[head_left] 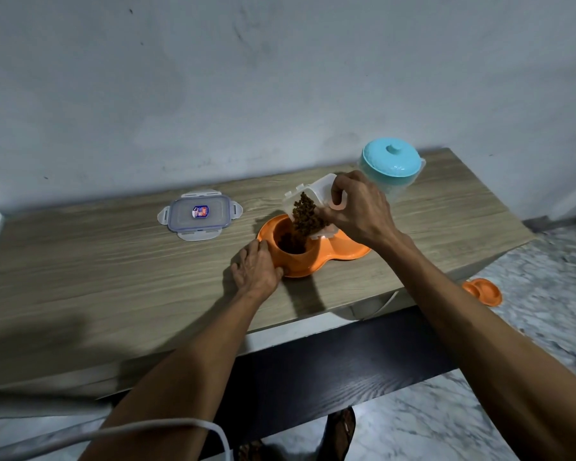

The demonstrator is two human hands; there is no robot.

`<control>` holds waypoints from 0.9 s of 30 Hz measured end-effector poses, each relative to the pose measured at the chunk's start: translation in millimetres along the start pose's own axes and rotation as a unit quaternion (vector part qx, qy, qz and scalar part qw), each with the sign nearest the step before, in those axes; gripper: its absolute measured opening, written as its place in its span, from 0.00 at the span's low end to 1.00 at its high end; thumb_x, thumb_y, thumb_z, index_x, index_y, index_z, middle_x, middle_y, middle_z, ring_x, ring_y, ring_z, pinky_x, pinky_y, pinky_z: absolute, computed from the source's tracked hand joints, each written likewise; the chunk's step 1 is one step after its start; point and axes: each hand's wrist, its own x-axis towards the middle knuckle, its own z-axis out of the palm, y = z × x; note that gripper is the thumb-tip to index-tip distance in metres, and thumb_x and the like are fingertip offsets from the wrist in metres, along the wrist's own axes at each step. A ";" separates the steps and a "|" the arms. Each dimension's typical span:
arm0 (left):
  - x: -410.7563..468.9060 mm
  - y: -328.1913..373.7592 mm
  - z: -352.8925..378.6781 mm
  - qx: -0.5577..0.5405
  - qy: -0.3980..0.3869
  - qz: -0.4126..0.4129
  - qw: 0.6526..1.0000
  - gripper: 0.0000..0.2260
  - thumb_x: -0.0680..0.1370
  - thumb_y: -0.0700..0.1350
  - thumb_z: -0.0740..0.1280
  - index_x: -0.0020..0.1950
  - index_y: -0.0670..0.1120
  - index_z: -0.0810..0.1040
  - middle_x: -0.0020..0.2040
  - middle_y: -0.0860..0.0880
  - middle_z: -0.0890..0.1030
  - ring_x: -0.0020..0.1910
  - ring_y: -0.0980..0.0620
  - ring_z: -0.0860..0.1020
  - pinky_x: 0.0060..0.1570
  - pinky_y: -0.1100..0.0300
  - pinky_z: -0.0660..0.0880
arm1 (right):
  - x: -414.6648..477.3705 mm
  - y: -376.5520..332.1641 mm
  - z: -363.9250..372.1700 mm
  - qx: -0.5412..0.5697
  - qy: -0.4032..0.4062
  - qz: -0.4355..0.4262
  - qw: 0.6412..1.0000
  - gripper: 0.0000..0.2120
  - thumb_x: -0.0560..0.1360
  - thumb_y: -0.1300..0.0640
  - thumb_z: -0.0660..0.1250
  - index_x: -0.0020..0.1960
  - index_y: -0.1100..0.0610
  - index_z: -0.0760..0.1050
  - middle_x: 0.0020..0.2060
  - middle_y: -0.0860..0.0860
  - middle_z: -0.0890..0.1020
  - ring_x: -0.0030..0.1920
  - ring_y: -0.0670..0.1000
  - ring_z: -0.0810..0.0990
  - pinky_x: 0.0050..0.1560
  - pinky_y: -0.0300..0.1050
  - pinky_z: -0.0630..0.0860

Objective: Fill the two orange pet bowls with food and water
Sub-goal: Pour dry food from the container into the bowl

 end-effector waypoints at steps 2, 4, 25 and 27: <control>-0.9 0.5 -0.4 0.002 0.000 -0.002 1.000 0.31 0.73 0.51 0.73 0.73 0.49 0.66 0.73 0.48 0.66 0.73 0.43 0.63 0.69 0.41 0.62 | 0.0 0.0 -0.8 0.001 0.003 -0.001 1.000 0.17 0.69 0.46 0.75 0.41 0.53 0.69 0.57 0.54 0.79 0.55 0.57 0.76 0.46 0.54 0.77; -1.9 0.6 -0.6 0.003 0.001 -0.003 1.000 0.31 0.73 0.51 0.72 0.73 0.49 0.66 0.73 0.48 0.66 0.73 0.43 0.63 0.70 0.41 0.62 | -0.6 -0.6 -0.6 -0.002 0.005 -0.004 1.000 0.17 0.69 0.46 0.75 0.41 0.53 0.69 0.58 0.54 0.79 0.55 0.57 0.76 0.47 0.54 0.77; -2.3 1.2 -1.1 0.013 0.004 0.002 1.000 0.32 0.72 0.56 0.73 0.71 0.49 0.67 0.71 0.48 0.69 0.72 0.43 0.66 0.69 0.41 0.65 | 12.2 28.0 -13.2 0.142 0.047 0.161 0.976 0.13 0.70 0.51 0.74 0.46 0.59 0.75 0.42 0.56 0.81 0.45 0.58 0.80 0.46 0.58 0.79; -3.2 2.1 -1.8 0.016 0.002 0.000 1.000 0.32 0.72 0.56 0.73 0.72 0.49 0.67 0.71 0.48 0.69 0.72 0.43 0.66 0.68 0.41 0.66 | 18.5 36.2 -10.6 0.159 0.031 0.196 0.967 0.11 0.71 0.53 0.72 0.48 0.58 0.73 0.44 0.57 0.80 0.46 0.59 0.81 0.47 0.60 0.81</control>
